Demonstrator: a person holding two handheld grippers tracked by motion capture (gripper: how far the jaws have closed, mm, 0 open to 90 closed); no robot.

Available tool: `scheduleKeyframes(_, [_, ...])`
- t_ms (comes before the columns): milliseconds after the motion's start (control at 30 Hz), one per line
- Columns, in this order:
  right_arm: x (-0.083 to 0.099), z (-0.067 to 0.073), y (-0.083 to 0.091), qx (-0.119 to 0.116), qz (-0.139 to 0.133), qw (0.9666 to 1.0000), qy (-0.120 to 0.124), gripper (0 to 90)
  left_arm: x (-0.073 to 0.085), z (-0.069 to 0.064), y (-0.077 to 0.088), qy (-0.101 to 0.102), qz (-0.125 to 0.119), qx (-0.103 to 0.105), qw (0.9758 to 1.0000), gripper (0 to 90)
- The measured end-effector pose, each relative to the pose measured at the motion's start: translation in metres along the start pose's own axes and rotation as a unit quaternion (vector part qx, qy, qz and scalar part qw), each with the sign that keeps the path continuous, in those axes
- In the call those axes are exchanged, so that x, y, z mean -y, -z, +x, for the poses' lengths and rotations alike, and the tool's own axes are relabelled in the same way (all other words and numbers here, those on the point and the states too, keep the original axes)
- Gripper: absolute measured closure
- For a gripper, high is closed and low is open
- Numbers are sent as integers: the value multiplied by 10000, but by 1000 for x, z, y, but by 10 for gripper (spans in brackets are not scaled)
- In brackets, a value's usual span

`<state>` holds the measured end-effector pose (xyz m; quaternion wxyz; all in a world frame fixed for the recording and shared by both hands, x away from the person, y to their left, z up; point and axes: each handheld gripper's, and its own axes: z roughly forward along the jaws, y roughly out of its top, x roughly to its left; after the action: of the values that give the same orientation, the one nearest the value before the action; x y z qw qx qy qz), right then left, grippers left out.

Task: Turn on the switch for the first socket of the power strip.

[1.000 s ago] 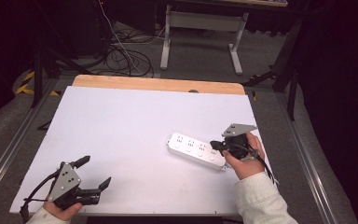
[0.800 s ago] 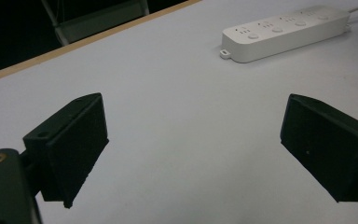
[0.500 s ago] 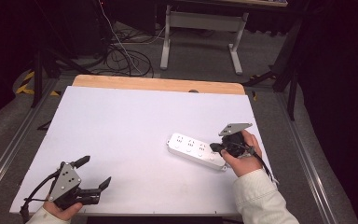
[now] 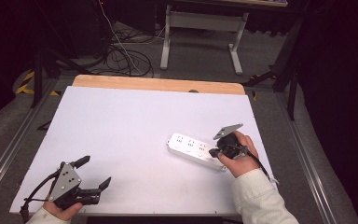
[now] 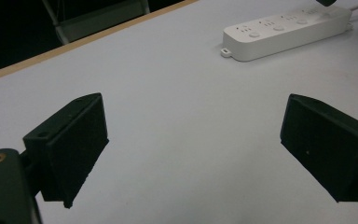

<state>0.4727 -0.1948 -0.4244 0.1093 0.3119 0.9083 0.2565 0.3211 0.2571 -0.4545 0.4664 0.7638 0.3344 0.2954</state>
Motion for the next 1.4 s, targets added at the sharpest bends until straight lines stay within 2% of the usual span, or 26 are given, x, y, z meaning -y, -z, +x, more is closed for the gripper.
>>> scheduleKeyframes(433, [1, 0, -7, -29, 316, 9995, 4, 900, 0, 0, -1, -27, 2, 9, 10000, 80])
scheduleKeyframes(1400, [1, 3, -11, 32, 412, 9991, -32, 900, 0, -1, -1, -34, 15, 15, 10000, 80])
